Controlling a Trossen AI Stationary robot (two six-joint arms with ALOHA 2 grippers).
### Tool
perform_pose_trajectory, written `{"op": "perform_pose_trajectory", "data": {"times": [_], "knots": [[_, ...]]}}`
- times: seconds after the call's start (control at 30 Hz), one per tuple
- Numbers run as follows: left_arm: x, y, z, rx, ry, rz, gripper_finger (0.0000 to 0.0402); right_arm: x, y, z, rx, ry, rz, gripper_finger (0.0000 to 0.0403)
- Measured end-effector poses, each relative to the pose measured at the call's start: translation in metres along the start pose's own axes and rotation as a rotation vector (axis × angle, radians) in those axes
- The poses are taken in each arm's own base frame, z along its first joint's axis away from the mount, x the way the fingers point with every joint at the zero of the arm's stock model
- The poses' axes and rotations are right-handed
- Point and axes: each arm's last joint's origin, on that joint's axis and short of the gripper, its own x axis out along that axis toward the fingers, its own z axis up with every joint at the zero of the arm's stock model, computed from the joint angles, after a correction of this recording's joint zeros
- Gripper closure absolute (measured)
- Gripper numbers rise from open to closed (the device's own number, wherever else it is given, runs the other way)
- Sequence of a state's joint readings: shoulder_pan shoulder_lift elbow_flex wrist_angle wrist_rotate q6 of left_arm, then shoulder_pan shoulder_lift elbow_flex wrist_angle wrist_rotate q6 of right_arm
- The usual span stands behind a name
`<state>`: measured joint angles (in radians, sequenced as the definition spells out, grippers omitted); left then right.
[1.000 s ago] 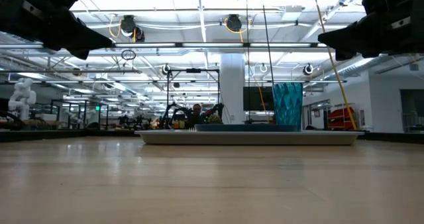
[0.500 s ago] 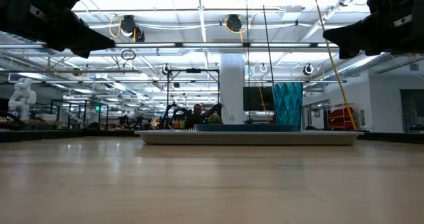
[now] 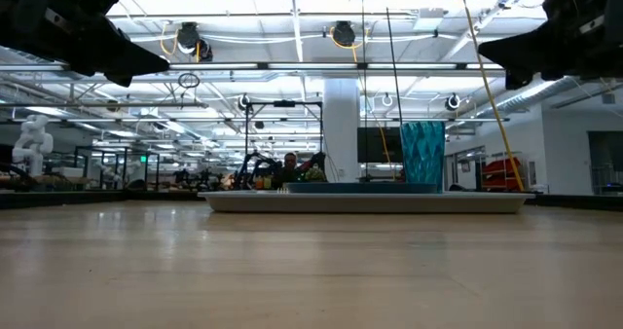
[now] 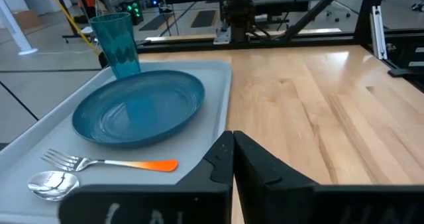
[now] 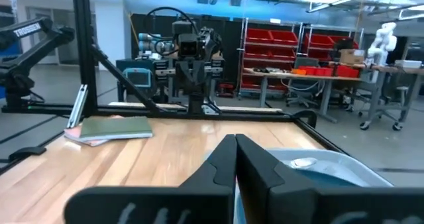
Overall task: Pick and place plate/cup/fork/spoon on tray
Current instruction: Return to Home Position
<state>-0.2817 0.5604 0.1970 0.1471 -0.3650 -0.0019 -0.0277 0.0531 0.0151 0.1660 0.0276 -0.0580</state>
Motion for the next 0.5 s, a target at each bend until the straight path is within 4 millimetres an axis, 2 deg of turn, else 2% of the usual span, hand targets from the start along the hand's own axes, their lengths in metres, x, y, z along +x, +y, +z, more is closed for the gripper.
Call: {"op": "perform_pose_trajectory", "data": {"times": [0.33,0.5], "knots": [[0.0000,0.0000,0.0000,-0.001,0.001,0.000,0.0382,-0.0037,0.0007,-0.0087,0.074,0.084,0.011,0.0403],[0.0000,0.0000,0.0003,-0.002,-0.002,0.000,0.0396,-0.0038,0.0020,-0.0093,0.060,0.091,0.055,0.0403]]}}
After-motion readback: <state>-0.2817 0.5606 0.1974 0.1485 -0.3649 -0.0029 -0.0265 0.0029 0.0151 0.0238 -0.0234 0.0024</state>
